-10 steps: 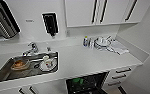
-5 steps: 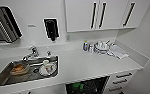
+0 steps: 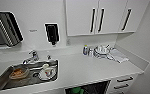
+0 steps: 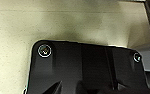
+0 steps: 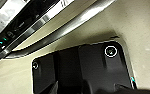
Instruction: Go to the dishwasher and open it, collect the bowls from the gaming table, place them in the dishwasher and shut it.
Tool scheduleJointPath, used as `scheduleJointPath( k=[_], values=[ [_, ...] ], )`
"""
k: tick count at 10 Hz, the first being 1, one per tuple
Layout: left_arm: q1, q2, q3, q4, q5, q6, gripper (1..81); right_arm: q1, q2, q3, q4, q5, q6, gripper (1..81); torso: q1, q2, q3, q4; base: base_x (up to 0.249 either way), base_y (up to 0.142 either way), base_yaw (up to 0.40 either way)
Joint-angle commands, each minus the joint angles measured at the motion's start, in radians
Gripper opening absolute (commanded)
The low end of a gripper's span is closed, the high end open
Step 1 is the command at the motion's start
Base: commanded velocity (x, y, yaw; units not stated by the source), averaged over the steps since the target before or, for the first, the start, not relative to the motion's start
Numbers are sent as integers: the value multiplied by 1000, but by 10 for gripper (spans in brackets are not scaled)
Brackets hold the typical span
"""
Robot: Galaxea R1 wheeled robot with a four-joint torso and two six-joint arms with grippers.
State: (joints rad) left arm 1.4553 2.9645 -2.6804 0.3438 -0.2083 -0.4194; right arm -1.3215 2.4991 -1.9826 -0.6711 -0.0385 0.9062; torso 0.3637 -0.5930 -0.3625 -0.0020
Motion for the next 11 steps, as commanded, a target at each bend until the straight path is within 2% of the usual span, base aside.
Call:
scheduleJointPath(
  k=[1, 4, 6, 7, 8, 9, 11],
  values=[
    [-32, -1, -1, 0, 43, 1, 811, 41, -12, -8, -51, -55, -4, 811, 63, -97, 0, 0, 0, 0, 0],
    [-32, 1, -1, 0, 43, 1, 811, 15, -9, -44, -81, -61, -7, 811, 129, -203, 1, 0, 0, 0, 0],
    [-32, 2, -1, 0, 43, 1, 811, 8, -4, -54, -120, -116, -10, 811, 177, -281, 1, 0, 0, 0, 0],
    [-32, 2, -1, 0, 43, 1, 811, 9, -1, -65, -108, -115, -7, 811, 201, -319, 2, 0, 0, 0, 0],
    [-32, 2, -1, 0, 43, 1, 811, 10, 17, -95, -102, -113, 5, 811, 158, -254, 2, 0, 0, 0, 0],
    [-33, 2, -1, 0, 43, -1, 811, 18, 60, -159, -62, -107, 40, 811, 178, -285, 2, 0, 0, 0, 0],
    [-32, 2, -1, 0, 43, -1, 811, 49, 157, -272, 73, -100, 68, 811, 192, -309, 2, 0, 0, 0, 0]
  ],
)
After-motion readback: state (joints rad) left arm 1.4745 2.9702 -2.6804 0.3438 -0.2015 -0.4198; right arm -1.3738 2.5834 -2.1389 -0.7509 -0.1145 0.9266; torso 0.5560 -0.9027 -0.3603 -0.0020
